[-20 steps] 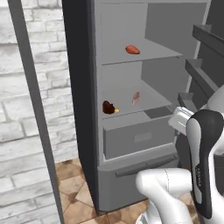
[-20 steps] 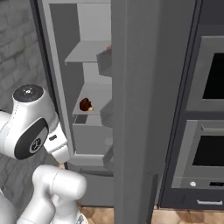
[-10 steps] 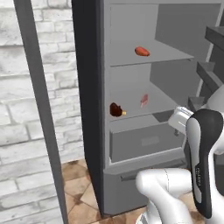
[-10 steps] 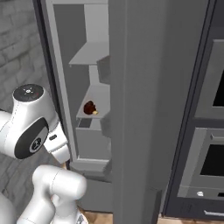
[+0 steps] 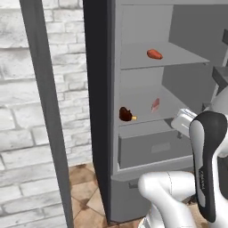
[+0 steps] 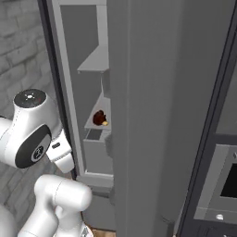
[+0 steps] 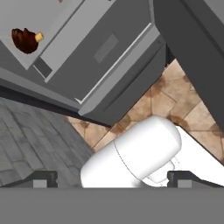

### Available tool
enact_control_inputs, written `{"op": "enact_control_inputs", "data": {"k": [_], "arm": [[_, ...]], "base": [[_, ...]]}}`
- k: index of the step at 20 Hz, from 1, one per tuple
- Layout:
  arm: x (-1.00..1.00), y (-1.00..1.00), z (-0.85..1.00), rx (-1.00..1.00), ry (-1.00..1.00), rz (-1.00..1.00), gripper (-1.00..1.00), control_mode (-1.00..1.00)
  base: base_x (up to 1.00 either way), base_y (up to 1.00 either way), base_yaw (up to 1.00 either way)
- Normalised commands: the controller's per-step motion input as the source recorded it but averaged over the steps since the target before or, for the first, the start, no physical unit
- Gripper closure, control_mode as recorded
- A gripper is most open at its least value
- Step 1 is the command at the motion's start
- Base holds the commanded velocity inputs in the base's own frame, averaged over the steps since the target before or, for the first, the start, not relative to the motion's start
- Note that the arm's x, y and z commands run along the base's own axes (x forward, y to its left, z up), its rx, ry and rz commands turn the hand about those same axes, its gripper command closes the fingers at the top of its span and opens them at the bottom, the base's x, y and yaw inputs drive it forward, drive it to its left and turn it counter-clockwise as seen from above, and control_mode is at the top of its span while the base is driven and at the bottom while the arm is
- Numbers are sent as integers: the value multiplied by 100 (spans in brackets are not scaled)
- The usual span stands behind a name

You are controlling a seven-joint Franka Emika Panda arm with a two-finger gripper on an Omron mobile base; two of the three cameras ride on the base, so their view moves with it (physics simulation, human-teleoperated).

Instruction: Gather the sweet potato and bell pepper from the fridge and place them on a tray on the dining counter. Then gather the steaks from the fridge and place them on the other tray.

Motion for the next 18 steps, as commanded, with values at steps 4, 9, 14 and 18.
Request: {"op": "enact_control_inputs", "data": {"k": [4,9,14,18], "arm": [[0,0,0,0,0,0,-100,100],[0,0,0,0,0,0,-100,100],[0,0,0,0,0,0,-100,100],[0,0,0,0,0,0,-100,100]], "base": [[39,0,14],[35,0,14],[21,-1,12],[21,-8,9]]}}
